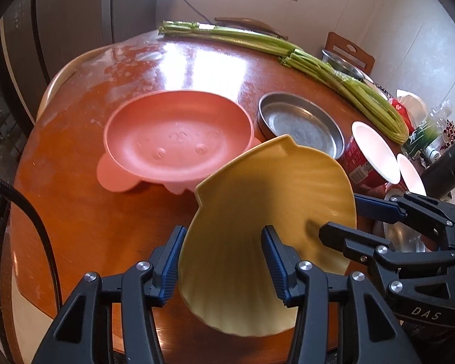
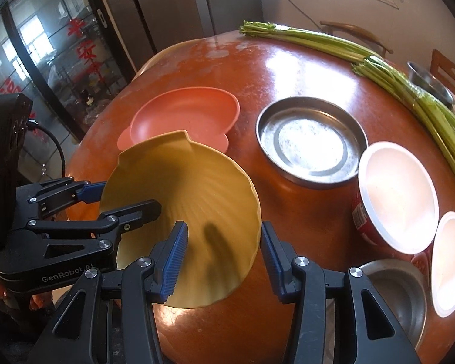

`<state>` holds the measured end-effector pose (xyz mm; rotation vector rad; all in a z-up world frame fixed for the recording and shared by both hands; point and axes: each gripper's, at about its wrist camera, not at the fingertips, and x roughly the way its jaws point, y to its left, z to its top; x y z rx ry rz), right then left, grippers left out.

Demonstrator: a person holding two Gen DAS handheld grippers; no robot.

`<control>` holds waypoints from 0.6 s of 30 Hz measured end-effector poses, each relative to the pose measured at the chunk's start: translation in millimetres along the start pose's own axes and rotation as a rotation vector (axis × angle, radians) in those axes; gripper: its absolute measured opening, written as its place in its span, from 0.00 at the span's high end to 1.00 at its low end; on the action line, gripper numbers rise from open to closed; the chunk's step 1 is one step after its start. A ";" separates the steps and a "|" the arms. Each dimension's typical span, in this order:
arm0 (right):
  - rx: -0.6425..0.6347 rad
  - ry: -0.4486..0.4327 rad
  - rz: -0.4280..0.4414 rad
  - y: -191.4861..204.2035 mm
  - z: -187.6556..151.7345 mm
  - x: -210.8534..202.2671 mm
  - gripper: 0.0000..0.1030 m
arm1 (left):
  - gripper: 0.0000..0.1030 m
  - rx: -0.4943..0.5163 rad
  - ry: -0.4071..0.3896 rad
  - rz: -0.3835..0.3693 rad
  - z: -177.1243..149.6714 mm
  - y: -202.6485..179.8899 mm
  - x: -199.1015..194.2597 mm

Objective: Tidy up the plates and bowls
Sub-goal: 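Carry the yellow plate with the left tool over the pink bowl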

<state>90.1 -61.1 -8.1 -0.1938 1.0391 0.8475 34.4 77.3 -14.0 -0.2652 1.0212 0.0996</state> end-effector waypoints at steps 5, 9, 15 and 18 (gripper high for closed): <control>0.001 -0.005 0.010 5.2 14.7 0.2 0.51 | 0.50 0.000 -0.031 -0.006 10.3 9.9 -8.4; -0.013 -0.025 0.005 15.3 32.1 -0.9 0.51 | 0.50 0.001 -0.064 -0.005 23.4 22.7 -15.5; 0.004 -0.043 0.007 25.7 55.4 4.9 0.51 | 0.50 0.015 -0.098 -0.003 41.4 42.2 -18.7; 0.020 -0.038 -0.001 31.1 65.9 13.9 0.51 | 0.50 0.021 -0.105 -0.005 48.7 51.2 -17.1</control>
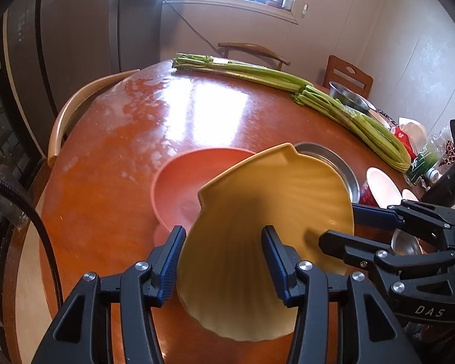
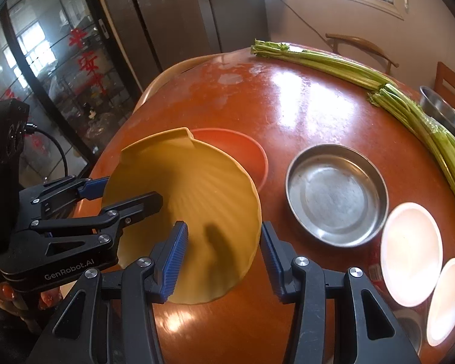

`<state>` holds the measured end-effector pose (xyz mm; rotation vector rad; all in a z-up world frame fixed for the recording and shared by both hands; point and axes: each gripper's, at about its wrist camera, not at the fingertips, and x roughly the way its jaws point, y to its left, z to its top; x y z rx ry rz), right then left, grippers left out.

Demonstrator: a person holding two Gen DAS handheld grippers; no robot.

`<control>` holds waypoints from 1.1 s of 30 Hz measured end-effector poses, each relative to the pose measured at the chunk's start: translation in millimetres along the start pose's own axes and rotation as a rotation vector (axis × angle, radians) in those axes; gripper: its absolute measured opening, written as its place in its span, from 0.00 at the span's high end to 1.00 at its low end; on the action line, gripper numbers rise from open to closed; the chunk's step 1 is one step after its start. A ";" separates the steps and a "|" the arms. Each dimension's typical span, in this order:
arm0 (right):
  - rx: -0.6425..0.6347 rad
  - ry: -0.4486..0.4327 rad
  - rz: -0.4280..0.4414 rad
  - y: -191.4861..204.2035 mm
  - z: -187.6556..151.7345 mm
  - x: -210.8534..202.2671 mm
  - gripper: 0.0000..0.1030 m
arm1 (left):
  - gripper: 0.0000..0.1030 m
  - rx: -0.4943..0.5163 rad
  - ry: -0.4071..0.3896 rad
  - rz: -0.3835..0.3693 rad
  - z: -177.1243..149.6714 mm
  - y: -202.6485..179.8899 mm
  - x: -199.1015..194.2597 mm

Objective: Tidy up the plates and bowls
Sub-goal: 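Carry the yellow plate with the left tool over the pink bowl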

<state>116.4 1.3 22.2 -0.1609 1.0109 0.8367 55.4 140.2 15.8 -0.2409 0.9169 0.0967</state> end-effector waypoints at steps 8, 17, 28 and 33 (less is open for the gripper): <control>0.043 0.012 -0.020 12.8 21.8 22.5 0.51 | 0.50 0.009 -0.041 -0.001 27.3 24.2 4.9; 0.107 0.016 -0.040 1.9 33.0 38.8 0.51 | 0.50 0.016 -0.038 -0.022 51.9 32.7 22.9; 0.128 0.057 -0.048 -4.9 36.3 58.4 0.51 | 0.50 0.005 -0.014 -0.007 67.5 36.3 46.3; 0.129 0.075 -0.044 -4.8 36.2 64.0 0.51 | 0.50 0.005 0.001 0.010 68.7 37.5 55.7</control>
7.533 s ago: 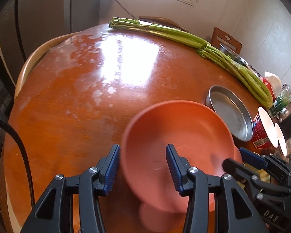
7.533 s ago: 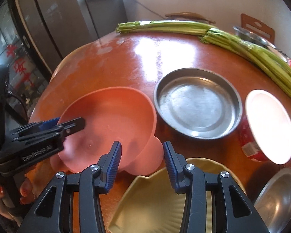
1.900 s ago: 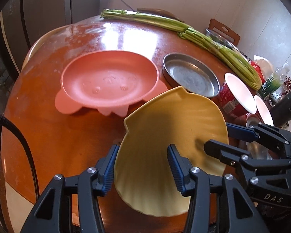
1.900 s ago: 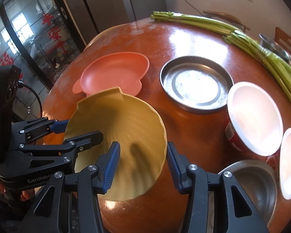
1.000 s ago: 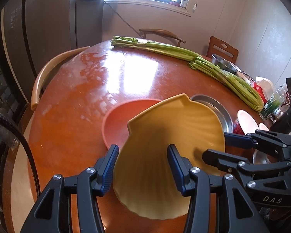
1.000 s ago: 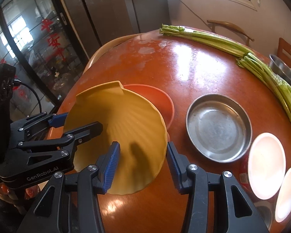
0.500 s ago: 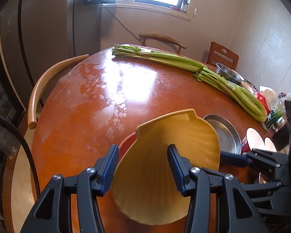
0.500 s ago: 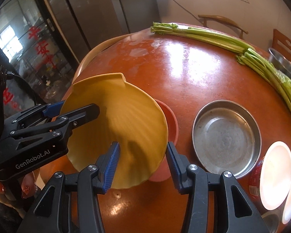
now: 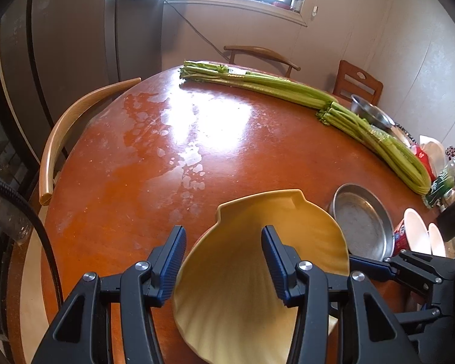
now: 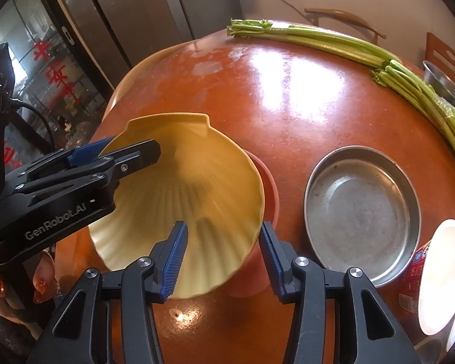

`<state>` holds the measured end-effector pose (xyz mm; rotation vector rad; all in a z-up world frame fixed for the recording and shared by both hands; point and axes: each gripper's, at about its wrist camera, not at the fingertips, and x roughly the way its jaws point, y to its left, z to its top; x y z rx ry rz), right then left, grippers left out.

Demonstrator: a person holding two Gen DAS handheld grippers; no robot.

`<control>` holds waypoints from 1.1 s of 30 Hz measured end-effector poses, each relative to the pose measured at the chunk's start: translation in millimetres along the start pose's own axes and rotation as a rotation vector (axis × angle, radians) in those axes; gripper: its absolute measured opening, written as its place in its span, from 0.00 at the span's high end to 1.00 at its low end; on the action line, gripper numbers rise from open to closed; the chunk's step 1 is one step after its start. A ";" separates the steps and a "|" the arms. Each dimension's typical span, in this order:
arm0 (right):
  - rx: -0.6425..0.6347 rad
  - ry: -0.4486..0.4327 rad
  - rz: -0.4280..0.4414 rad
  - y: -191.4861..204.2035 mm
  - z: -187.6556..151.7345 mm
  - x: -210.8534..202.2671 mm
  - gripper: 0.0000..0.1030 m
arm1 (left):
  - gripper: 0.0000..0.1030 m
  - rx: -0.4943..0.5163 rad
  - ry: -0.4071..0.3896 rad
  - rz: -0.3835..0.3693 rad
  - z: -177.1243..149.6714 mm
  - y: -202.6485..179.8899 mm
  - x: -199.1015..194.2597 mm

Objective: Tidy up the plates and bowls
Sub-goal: 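Carry the yellow plate with the left tool over the pink bowl, then lower the yellow plate onto the pink bowl and open the left tool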

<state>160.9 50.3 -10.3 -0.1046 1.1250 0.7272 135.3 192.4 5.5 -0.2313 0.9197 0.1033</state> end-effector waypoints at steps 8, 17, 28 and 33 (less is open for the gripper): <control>-0.012 0.014 -0.003 2.2 -0.5 2.9 0.51 | 0.50 -0.010 0.010 0.006 5.2 4.1 9.2; 0.005 0.011 -0.009 0.3 -0.5 6.9 0.51 | 0.50 0.000 0.026 0.017 5.3 4.4 20.7; 0.011 0.005 -0.027 1.2 0.2 10.7 0.51 | 0.50 0.019 0.048 0.054 2.9 3.2 31.4; 0.006 0.006 -0.029 2.7 1.3 12.0 0.51 | 0.50 0.015 0.051 0.058 3.0 5.0 34.0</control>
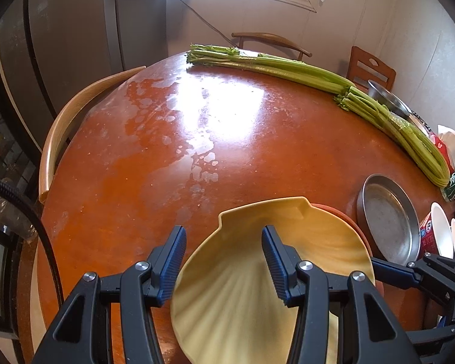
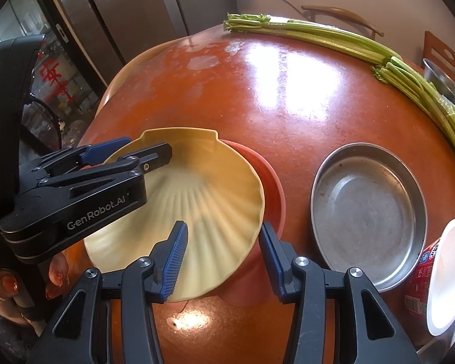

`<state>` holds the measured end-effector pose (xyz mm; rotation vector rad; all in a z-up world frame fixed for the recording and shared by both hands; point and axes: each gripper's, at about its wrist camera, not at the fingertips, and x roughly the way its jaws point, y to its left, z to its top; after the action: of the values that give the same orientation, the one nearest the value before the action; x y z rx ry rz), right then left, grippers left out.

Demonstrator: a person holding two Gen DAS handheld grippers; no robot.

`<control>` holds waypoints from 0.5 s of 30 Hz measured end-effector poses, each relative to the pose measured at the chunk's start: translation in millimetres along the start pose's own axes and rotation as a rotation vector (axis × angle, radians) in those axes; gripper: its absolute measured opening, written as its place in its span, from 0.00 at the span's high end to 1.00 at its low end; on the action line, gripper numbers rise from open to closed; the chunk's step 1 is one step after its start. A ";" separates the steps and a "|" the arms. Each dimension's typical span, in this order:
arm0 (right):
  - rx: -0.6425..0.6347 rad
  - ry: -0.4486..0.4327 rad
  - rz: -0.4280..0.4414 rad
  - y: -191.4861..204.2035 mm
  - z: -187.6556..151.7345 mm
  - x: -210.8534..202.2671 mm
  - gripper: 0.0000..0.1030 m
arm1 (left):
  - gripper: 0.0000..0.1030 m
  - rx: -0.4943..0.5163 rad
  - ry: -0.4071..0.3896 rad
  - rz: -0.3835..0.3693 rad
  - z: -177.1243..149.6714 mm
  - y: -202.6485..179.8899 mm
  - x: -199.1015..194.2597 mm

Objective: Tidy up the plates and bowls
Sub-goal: 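Lower the yellow plate onto the pink bowl and open the left tool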

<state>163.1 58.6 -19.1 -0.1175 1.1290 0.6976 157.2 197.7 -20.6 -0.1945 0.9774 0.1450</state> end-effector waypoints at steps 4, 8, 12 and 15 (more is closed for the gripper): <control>0.007 -0.003 0.003 -1.5 0.3 -0.2 0.51 | 0.50 -0.004 0.005 0.003 0.3 0.1 2.2; 0.003 -0.015 -0.006 -0.8 0.1 -2.8 0.51 | 0.50 -0.019 0.018 0.003 -0.6 2.4 4.1; -0.005 -0.020 -0.012 0.8 0.1 -3.8 0.51 | 0.50 -0.026 0.010 0.009 0.0 5.0 2.7; -0.016 -0.029 -0.018 2.2 1.0 -6.2 0.51 | 0.50 -0.030 0.010 0.009 -0.6 6.1 1.3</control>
<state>161.1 57.9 -12.8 -0.1307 1.0932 0.6907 156.2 203.5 -22.6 -0.2188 0.9862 0.1675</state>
